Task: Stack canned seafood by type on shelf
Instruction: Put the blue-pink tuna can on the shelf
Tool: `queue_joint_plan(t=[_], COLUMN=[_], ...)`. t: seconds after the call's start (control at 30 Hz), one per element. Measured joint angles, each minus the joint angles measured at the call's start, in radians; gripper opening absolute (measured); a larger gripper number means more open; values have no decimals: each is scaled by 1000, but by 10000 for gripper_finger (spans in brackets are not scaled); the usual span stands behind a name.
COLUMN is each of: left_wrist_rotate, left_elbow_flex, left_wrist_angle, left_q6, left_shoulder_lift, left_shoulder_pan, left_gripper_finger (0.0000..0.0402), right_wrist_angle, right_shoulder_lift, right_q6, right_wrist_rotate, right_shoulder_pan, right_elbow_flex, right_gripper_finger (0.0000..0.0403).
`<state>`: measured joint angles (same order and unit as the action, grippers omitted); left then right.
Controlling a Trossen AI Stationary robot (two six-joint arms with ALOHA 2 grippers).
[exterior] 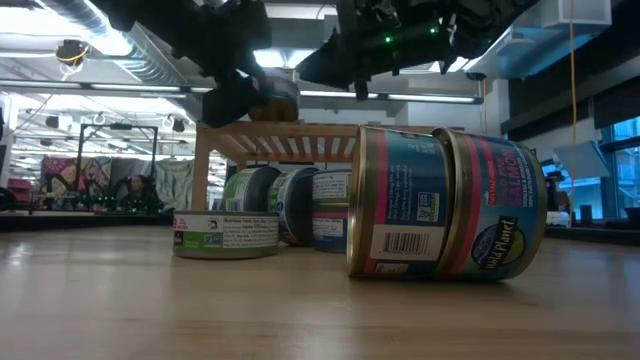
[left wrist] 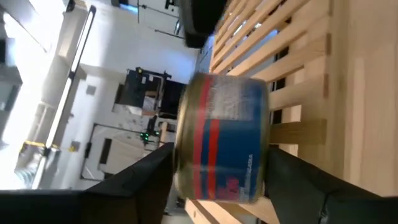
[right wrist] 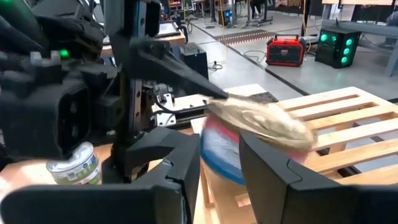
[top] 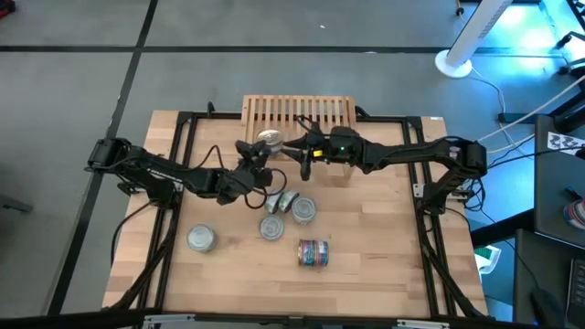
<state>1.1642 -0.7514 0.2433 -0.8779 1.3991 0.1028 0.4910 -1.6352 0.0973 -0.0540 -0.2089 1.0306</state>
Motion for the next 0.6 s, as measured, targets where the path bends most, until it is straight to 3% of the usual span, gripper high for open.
queue_joint_plan(t=[0.37, 0.6], left_wrist_rotate=[-4, -131], left_elbow_flex=[0, 0], left_wrist_angle=[-1, -1], left_q6=[27, 57], left_shoulder_lift=[0, 0], left_shoulder_pan=[-17, -12], left_gripper_finger=[256, 257], right_wrist_angle=[0, 31], right_shoulder_lift=[0, -17], right_q6=[1, 3], right_wrist_rotate=[-2, -14], right_shoulder_pan=[0, 0], right_elbow_flex=[0, 0], right_gripper_finger=[115, 115])
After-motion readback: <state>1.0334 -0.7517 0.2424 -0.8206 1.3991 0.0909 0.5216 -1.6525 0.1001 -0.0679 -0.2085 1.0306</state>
